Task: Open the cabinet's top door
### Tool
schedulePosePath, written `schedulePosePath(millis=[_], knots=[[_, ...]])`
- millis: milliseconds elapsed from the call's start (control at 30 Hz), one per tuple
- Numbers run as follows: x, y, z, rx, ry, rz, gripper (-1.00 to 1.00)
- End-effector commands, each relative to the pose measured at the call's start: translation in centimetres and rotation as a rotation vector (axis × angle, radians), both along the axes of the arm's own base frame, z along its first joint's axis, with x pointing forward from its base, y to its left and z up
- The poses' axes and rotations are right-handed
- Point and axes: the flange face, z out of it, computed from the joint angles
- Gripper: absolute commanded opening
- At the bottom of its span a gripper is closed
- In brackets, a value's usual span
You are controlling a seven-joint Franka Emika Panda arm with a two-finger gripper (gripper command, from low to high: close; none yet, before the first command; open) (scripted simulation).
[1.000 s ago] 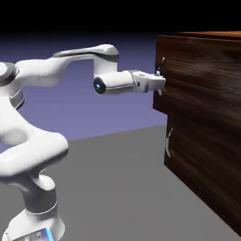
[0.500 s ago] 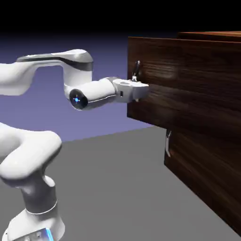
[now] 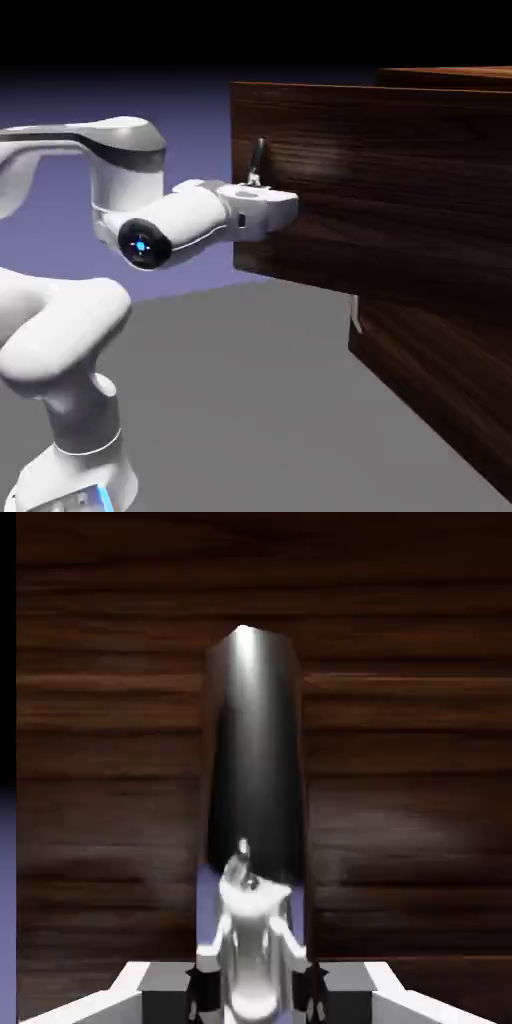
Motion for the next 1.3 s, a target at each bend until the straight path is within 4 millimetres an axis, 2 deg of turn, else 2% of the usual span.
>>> schedulePosePath(millis=[0,267,533,733,933,1100,1267], knots=[[-0.4,-0.6,0.0,0.0,0.0,0.013,-1.0],[-3.5,-6.6,0.0,0.0,0.0,0.142,-1.0],[-6.4,-14.6,0.0,0.0,0.0,0.306,-1.0],[-7.6,-20.7,0.0,0.0,0.0,0.426,-1.0],[-8.1,-26.0,0.0,0.0,0.0,0.528,-1.0],[-8.1,-29.1,0.0,0.0,0.0,0.587,-1.0],[-8.1,-30.7,0.1,-0.001,0.001,0.619,-1.0]])
